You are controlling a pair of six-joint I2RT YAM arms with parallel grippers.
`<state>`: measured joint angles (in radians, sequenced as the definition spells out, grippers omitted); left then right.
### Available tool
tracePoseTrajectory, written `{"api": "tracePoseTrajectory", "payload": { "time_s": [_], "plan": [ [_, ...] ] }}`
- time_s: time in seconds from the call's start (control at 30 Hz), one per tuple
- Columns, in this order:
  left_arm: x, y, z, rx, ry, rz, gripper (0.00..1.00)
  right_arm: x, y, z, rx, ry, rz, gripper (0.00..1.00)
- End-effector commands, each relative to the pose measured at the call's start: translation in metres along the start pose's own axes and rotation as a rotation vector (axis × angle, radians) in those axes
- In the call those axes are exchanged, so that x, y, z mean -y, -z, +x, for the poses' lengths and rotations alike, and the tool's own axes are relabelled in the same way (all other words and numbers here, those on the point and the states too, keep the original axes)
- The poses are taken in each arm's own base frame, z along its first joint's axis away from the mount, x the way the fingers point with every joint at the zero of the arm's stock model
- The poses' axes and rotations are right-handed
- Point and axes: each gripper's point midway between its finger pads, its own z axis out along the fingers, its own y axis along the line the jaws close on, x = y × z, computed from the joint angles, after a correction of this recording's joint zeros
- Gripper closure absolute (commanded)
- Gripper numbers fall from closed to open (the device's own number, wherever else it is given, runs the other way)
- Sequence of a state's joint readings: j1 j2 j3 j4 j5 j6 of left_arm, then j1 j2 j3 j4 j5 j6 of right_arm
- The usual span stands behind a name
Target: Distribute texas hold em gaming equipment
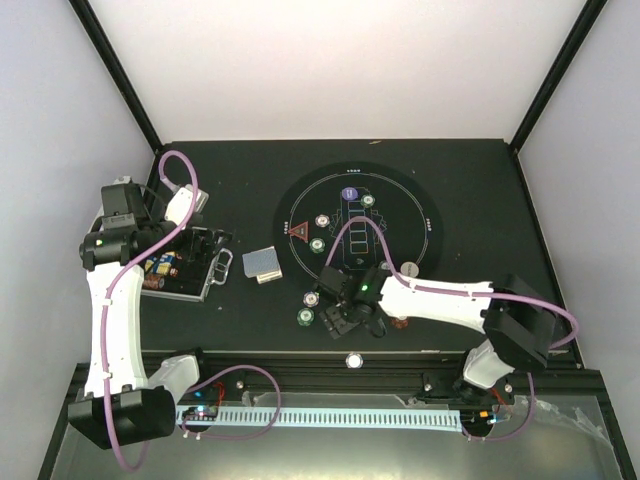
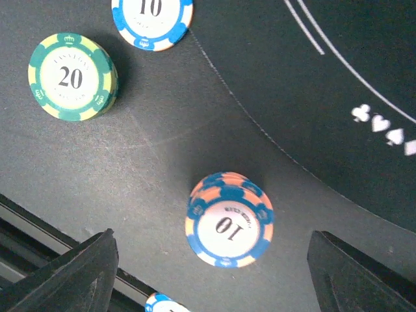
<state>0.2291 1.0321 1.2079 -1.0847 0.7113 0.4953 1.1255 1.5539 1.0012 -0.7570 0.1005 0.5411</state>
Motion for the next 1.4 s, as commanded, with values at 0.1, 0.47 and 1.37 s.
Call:
{"api": "tracePoseTrajectory", "payload": {
  "time_s": [0.1,0.47,1.37],
  "plan": [
    [0.005,0.005,-0.005,0.021,0.003,0.012,0.01,-0.007,-0.021,-0.004,-0.010,-0.003,0.026,0.20],
    [0.002,0.004,-0.008,0.023,0.002,0.012,0.01,0.000,-0.030,-0.003,-0.015,0.003,0.074,0.24],
    [0.002,0.005,-0.008,0.023,-0.002,0.005,0.01,0.009,-0.042,0.004,-0.029,-0.015,0.084,0.49]
  ]
}}
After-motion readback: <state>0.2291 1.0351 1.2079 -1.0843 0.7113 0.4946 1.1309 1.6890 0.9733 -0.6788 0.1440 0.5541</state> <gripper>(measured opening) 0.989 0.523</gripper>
